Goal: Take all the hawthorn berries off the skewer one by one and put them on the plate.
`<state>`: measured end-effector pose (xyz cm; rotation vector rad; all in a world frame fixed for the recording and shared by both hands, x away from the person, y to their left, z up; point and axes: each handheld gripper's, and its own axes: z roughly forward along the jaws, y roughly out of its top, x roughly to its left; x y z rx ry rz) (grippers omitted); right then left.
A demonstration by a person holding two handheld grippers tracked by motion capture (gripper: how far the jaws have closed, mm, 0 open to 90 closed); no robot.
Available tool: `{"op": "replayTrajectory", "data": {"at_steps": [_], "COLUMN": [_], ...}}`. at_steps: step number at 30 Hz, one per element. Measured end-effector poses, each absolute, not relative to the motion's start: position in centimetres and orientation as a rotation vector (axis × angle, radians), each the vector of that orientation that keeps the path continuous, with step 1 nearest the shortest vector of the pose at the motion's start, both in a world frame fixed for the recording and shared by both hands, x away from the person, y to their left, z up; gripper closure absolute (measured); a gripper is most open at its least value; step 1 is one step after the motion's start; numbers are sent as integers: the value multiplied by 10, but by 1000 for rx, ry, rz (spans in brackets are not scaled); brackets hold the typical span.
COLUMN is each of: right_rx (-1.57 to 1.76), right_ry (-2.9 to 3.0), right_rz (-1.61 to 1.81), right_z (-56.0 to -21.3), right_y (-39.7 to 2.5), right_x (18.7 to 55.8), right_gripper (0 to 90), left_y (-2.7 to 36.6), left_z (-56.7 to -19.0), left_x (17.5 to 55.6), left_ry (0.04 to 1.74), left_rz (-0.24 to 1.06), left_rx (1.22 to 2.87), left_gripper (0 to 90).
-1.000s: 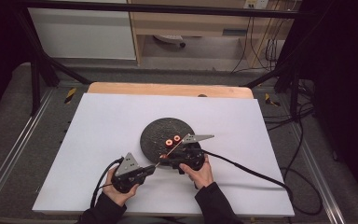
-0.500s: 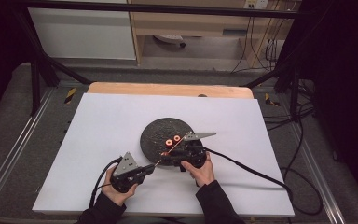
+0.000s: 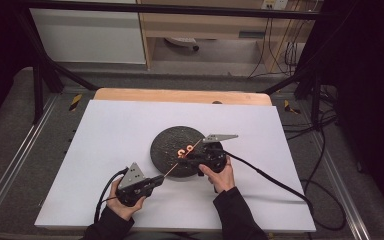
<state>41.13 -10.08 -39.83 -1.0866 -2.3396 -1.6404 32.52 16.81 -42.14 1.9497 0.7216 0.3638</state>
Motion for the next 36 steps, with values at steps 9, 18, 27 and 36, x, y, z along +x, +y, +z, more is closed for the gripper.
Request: {"op": "replayTrajectory", "data": {"at_steps": [9, 18, 27, 36], "right_rx": [-1128, -1168, -1275, -1352], "right_ry": [-2339, -2336, -2383, -2406], "right_rz": [-1660, -1678, -1705, -1722], "right_z": [-388, -381, -368, -359], "right_y": [-110, -119, -133, -146], "right_x": [423, 433, 443, 454], "right_gripper": [611, 611, 612, 611], "left_y": [171, 174, 178, 180], "left_z": [-420, -419, -421, -422], "left_x": [325, 325, 324, 325], "left_ry": [727, 731, 740, 749], "left_rz": [374, 383, 381, 382], "left_rx": [1941, 1938, 1945, 1948], "left_gripper": [881, 881, 881, 880]}}
